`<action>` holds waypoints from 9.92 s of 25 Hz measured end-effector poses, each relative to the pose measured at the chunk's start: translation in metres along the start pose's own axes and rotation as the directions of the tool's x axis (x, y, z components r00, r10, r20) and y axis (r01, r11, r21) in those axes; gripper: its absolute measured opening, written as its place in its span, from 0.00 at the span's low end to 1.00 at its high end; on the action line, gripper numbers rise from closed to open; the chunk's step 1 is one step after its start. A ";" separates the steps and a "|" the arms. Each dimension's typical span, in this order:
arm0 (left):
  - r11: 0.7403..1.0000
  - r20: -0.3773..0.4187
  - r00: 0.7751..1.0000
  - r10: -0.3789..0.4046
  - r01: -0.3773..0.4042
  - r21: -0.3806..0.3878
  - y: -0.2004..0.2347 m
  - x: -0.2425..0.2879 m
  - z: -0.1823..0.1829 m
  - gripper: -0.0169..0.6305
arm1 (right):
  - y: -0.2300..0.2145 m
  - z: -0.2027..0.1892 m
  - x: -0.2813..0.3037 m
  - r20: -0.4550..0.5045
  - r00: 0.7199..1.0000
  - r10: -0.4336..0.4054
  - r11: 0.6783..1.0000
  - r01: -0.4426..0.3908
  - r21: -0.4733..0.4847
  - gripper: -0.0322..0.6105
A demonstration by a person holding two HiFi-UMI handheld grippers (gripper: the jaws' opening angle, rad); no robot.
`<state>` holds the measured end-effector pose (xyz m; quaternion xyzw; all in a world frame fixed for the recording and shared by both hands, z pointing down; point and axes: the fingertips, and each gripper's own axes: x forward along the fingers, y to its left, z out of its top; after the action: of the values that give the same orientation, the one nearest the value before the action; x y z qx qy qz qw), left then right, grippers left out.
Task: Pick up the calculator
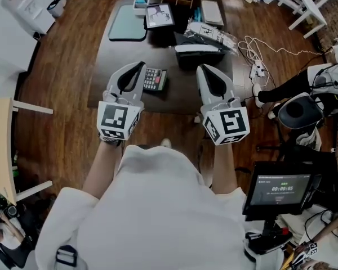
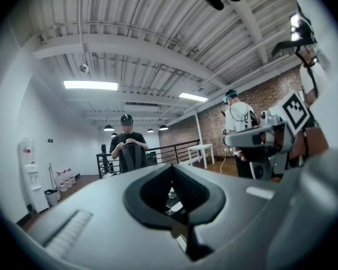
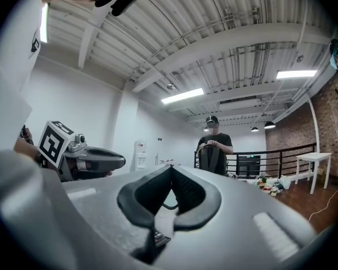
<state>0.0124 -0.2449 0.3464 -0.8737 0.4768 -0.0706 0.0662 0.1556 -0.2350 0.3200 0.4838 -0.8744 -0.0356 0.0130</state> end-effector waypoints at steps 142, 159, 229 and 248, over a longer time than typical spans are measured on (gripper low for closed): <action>0.999 -0.151 0.988 -0.014 0.007 -0.048 0.063 -0.014 -0.068 0.04 | -0.050 0.002 0.059 -0.080 0.952 -0.295 0.955 0.293 -0.039 0.13; 1.000 -0.107 0.994 -0.021 0.022 0.012 0.054 -0.013 -0.055 0.04 | -0.045 0.020 0.026 0.008 0.940 -0.340 0.940 0.340 -0.025 0.13; 0.994 -0.026 0.999 -0.027 0.029 0.107 -0.128 -0.304 -0.008 0.04 | 0.149 0.022 -0.284 0.037 0.952 -0.303 0.952 0.301 0.051 0.13; 0.995 0.010 0.998 -0.063 0.062 0.077 -0.111 -0.355 0.005 0.04 | 0.219 0.052 -0.308 0.073 0.942 -0.327 0.944 0.322 0.068 0.13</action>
<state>-0.0856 0.1140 0.3398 -0.8854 0.4456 -0.0855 0.1006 0.1312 0.1447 0.2880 0.6195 -0.7831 -0.0334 -0.0429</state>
